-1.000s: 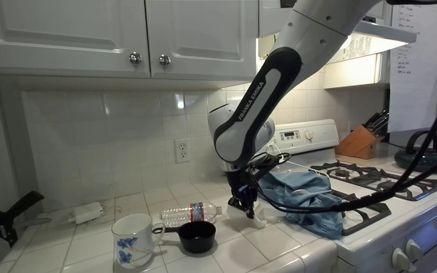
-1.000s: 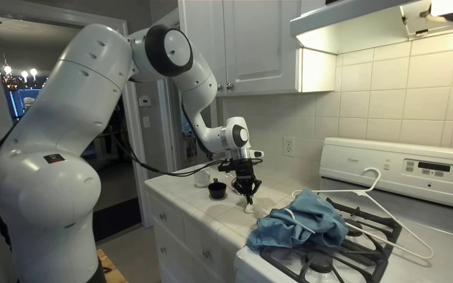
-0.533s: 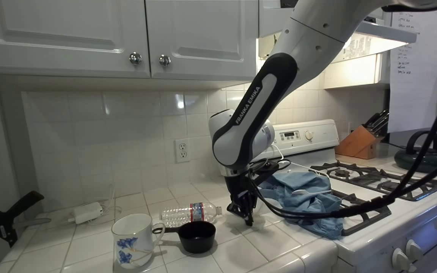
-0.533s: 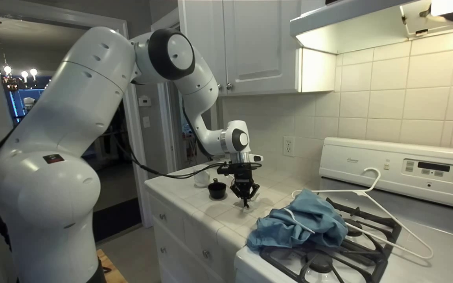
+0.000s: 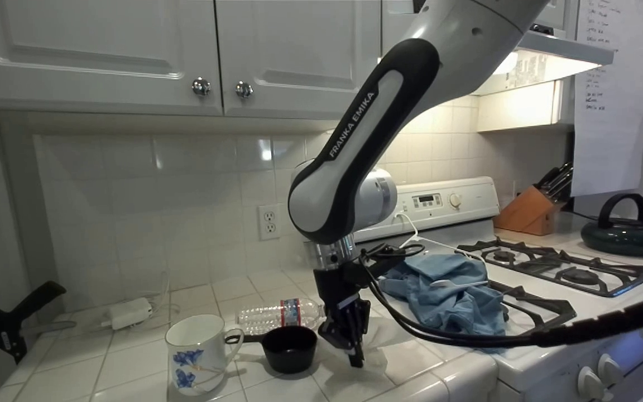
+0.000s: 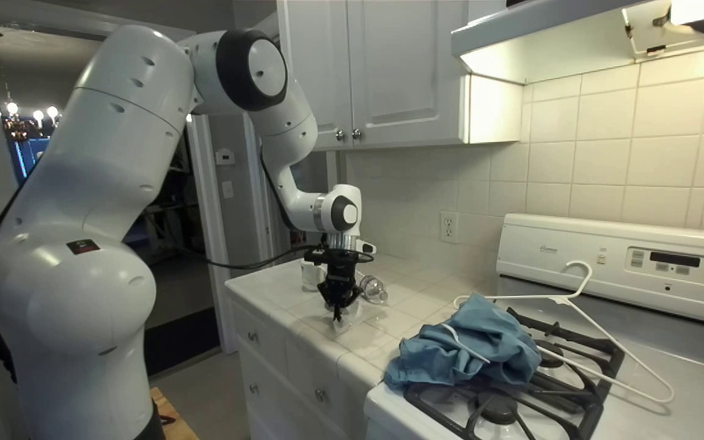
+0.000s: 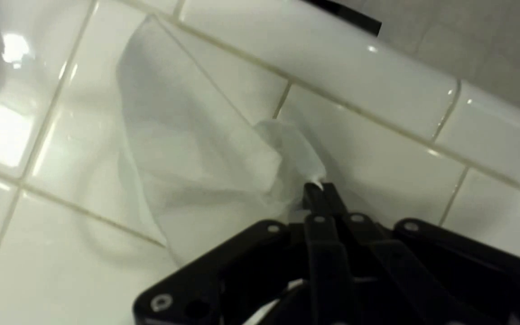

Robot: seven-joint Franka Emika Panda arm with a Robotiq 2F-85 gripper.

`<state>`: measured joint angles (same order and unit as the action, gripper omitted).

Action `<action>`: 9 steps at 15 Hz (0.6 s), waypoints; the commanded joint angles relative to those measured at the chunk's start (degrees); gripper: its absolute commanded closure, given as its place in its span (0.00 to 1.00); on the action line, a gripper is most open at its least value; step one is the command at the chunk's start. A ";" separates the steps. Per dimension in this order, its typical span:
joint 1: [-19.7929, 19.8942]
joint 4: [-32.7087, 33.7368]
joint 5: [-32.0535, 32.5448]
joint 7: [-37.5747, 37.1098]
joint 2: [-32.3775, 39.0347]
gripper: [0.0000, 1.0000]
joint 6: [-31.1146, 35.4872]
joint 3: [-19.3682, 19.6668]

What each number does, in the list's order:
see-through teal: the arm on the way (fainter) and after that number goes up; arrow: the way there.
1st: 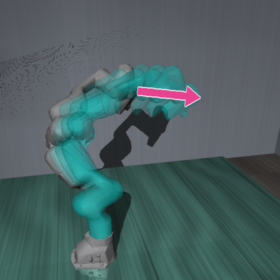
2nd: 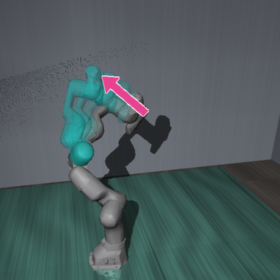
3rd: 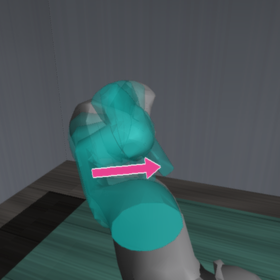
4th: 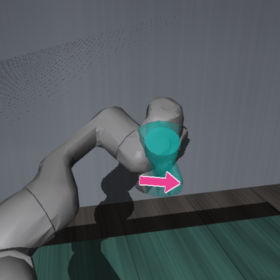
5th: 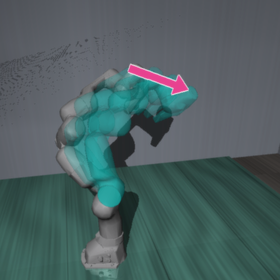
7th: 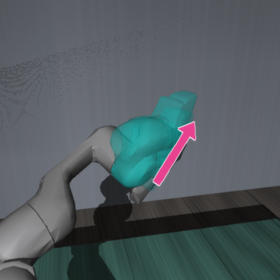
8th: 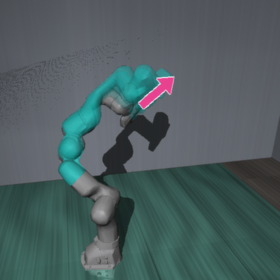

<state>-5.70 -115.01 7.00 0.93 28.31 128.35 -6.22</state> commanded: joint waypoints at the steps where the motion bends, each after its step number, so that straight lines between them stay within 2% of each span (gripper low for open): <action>1: 1.07 -6.51 -3.16 -0.80 -5.51 1.00 -2.30 0.97; 5: 1.92 -8.24 -2.66 -2.86 -5.72 1.00 -1.44 3.23; 9: 2.49 -6.23 -1.85 -4.12 -3.47 1.00 -1.24 5.21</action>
<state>-3.41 -121.69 5.62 -1.57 24.06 126.64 -1.90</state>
